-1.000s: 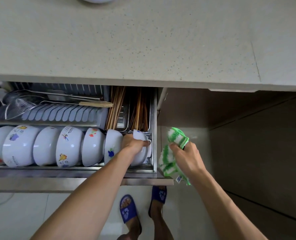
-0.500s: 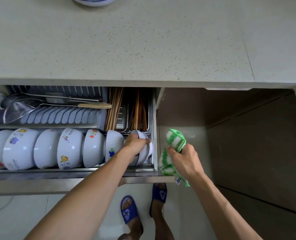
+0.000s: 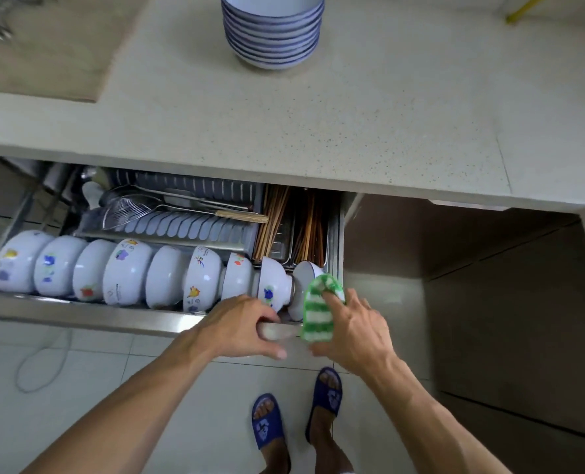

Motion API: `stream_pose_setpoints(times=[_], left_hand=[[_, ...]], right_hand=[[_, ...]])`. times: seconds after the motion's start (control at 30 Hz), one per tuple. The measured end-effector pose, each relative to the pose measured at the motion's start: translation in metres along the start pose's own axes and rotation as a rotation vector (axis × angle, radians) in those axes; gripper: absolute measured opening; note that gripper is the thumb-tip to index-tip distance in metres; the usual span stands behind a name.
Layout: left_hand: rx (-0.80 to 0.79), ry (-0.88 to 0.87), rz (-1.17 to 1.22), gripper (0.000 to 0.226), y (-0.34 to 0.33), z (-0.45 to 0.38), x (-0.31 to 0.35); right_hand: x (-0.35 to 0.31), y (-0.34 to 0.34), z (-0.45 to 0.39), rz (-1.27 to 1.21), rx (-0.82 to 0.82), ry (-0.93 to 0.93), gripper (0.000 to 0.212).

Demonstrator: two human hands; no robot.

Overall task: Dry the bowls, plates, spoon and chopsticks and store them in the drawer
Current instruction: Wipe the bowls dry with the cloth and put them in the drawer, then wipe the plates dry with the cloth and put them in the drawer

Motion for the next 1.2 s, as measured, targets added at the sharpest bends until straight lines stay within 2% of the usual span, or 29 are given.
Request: stream_pose_setpoints(times=[0.17,0.27,0.4,0.47,0.53,0.6,0.67,0.77,0.87,1.07,1.2], left_hand=[[0.193,-0.093,-0.153,0.035,0.002,0.013,0.000],[0.276,-0.096,-0.109,0.036,0.010,0.006,0.001],[0.406,-0.104,-0.128,0.048,0.029,-0.008,-0.002],[0.481,-0.070,-0.146,0.044,0.038,-0.019,-0.005],[0.538,-0.030,-0.144,0.040,0.048,-0.028,-0.003],[0.606,0.007,-0.128,0.043,0.061,-0.033,0.001],[0.701,0.045,-0.081,0.040,0.074,-0.029,0.001],[0.776,0.110,-0.122,0.029,0.084,-0.021,-0.012],[0.715,0.139,-0.240,0.047,0.090,-0.031,-0.032],[0.553,0.177,-0.217,0.088,0.091,-0.064,-0.048],[0.529,0.159,-0.184,0.091,0.101,-0.090,-0.047]], right_hand=[[-0.004,-0.007,-0.002,0.076,0.052,0.010,0.088],[0.002,0.003,-0.012,0.094,0.113,0.004,0.083],[0.001,0.026,-0.032,0.082,0.200,0.050,0.080],[-0.003,0.041,-0.037,0.063,0.321,0.111,0.069],[-0.011,0.059,-0.034,0.057,0.468,0.172,0.047],[-0.019,0.070,-0.031,0.033,0.547,0.219,0.035],[-0.025,0.060,-0.036,-0.002,0.462,0.243,0.031],[-0.032,0.035,-0.059,0.091,0.198,0.256,0.032],[-0.032,0.031,-0.093,0.135,0.081,0.236,0.038],[-0.024,0.045,-0.140,0.183,0.053,0.191,0.056],[-0.013,0.053,-0.160,0.213,0.052,0.171,0.060]])
Point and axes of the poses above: each hand's wrist, its own z-axis away from the middle knuckle, its own y-axis out of the back of the hand, x = y × z, the point moved 9 cm from there along -z, towards the middle knuckle, and after that the axes turned 10 degrees about y, right-handed, at the moved point
